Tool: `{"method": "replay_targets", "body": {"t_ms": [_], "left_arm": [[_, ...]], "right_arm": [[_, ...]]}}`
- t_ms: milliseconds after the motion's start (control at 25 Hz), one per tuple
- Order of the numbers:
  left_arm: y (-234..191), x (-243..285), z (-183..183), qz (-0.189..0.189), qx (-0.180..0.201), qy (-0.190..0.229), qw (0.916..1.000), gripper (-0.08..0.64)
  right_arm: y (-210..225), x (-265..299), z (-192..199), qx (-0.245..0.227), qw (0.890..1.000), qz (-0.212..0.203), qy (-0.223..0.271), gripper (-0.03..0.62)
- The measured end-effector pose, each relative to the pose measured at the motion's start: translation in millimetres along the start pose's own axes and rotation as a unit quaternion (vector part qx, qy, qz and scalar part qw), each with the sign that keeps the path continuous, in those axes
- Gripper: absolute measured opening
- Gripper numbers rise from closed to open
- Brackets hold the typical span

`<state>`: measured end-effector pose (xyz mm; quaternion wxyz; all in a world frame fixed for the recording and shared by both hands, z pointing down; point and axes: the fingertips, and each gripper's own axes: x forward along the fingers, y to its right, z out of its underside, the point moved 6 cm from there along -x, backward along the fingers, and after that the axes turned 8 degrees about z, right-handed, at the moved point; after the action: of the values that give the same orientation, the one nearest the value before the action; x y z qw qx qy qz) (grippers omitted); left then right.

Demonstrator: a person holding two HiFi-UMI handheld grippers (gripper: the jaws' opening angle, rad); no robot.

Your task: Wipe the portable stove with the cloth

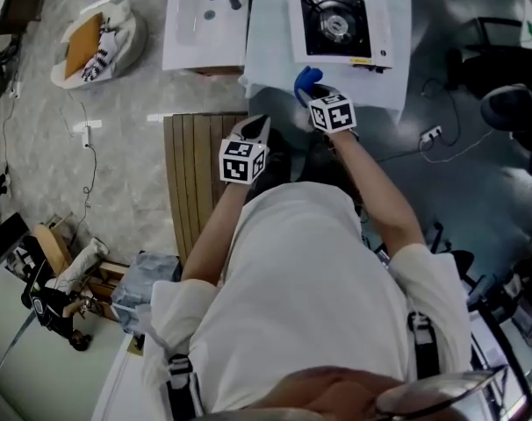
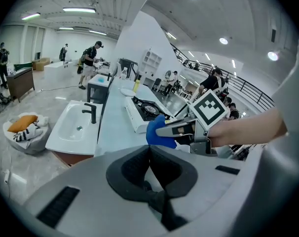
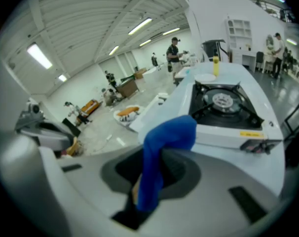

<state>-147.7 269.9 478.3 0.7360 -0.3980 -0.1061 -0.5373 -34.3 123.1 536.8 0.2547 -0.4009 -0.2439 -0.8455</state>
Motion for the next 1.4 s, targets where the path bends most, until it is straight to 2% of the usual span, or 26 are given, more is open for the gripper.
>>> {"method": "replay_targets", "body": {"t_ms": [280,640,1000,1160,1240,1400], "left_arm": [[9,-6,-18,0.033,0.03,-0.003,0.999,0.032],[34,-6,-58,0.055,0.067,-0.003,0.9962,0.032],[79,-5,-108,0.038,0.071,0.051,0.9954,0.032],[106,-7,-137,0.07,0.048,0.09,0.9923,0.032],[118,-10,-151,0.076,0.062,0.104,0.9897,0.032],[128,-25,-181,0.057,0.098,0.139,0.9838,0.032]], "right_arm": [[0,-64,-25,-0.021,0.998,0.02,0.06,0.091],[14,-147,-49,-0.043,0.988,0.051,0.138,0.091],[52,-223,-59,-0.041,0.979,0.068,0.187,0.091],[75,-250,-66,-0.04,0.974,0.079,0.208,0.091],[84,-263,-71,-0.043,0.97,0.088,0.223,0.091],[89,-288,-88,-0.071,0.959,0.107,0.254,0.091]]}}
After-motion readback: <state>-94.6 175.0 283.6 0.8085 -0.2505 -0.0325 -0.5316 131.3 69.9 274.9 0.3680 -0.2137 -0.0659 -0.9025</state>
